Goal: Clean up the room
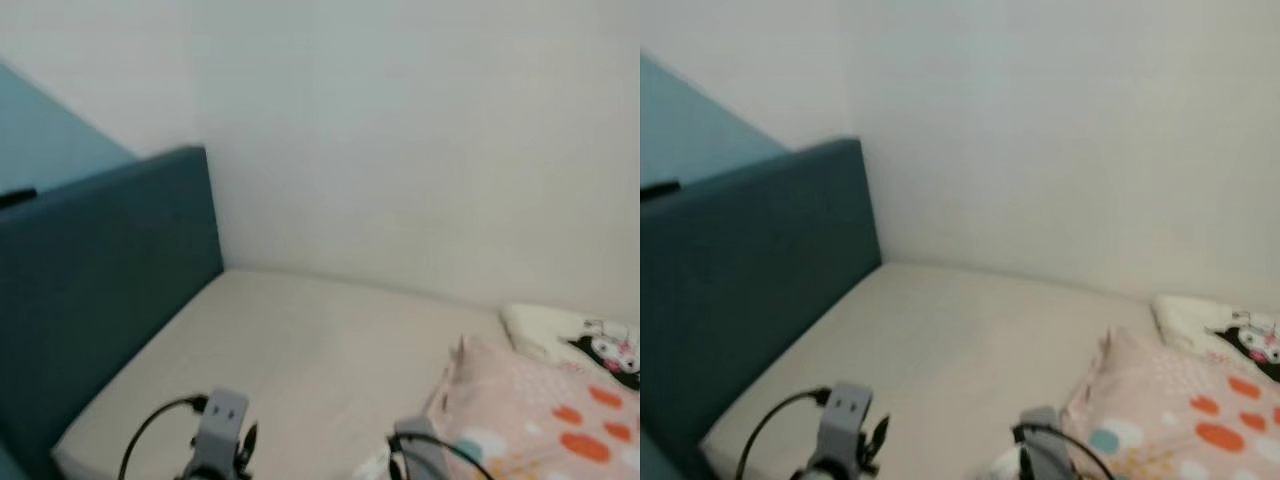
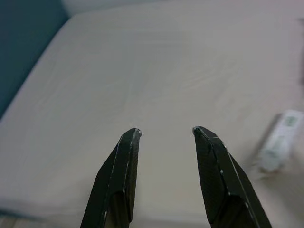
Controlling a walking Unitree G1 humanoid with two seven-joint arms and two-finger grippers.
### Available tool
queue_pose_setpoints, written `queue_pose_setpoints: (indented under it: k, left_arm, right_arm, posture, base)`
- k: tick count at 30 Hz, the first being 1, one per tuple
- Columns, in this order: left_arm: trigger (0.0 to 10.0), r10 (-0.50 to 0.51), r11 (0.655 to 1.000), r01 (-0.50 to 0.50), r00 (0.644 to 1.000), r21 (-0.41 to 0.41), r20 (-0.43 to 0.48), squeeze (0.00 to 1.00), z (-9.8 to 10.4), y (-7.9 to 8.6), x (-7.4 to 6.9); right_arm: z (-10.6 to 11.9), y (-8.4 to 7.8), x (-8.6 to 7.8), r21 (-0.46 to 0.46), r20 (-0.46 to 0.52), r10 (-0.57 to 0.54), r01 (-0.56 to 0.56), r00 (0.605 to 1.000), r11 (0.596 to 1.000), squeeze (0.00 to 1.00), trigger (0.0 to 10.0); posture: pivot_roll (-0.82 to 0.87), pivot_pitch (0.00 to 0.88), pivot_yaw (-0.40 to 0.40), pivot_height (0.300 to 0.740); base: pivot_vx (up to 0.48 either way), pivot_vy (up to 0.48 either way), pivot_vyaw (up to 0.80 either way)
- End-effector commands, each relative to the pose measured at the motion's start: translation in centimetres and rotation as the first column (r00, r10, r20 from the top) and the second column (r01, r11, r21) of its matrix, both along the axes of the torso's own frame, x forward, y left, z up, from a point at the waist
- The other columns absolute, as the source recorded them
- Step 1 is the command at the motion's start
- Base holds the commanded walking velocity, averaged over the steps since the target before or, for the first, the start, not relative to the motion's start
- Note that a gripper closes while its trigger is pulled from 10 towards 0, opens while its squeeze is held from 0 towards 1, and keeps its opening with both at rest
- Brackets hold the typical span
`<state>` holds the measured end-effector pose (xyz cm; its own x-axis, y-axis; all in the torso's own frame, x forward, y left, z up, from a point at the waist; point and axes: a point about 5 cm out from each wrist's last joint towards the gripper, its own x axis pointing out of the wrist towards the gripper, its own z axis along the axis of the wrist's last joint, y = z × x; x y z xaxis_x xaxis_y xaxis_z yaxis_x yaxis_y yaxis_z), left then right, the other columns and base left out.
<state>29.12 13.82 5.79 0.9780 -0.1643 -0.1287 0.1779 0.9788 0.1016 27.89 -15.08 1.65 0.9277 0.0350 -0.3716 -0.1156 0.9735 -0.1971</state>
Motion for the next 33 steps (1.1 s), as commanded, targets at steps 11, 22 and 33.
queue_pose_setpoints:
  k: [11,22,33]
  left_arm:
    - [10.0,-0.014,1.0,0.014,1.0,0.013,-0.013,0.0,-0.41,-0.01,-0.24]
    - [10.0,-0.026,1.0,0.027,0.998,0.01,-0.054,0.0,-0.85,-0.35,-0.31]
    - [10.0,-0.009,0.999,0.011,0.998,0.042,-0.063,0.0,-1.19,0.01,-0.45]
  right_arm:
    - [-0.65,0.02,-0.47,0.008,-0.031,-0.003,0.003,1.0,1.0,0.0,10.0]
    - [-0.68,0.03,-0.52,0.021,-0.036,-0.012,0.013,0.999,1.0,0.0,10.0]
    - [-0.45,0.04,-0.39,0.038,-0.034,-0.012,0.014,0.999,0.999,0.0,10.0]
  posture:
    - [-0.02,0.067,0.019,0.74]
    - [-0.02,0.066,0.022,0.74]
    - [-0.02,0.066,0.016,0.74]
  base:
    - [0.0,0.0,0.0]
    - [0.0,-0.082,0.0]
    - [0.0,0.0,0.0]
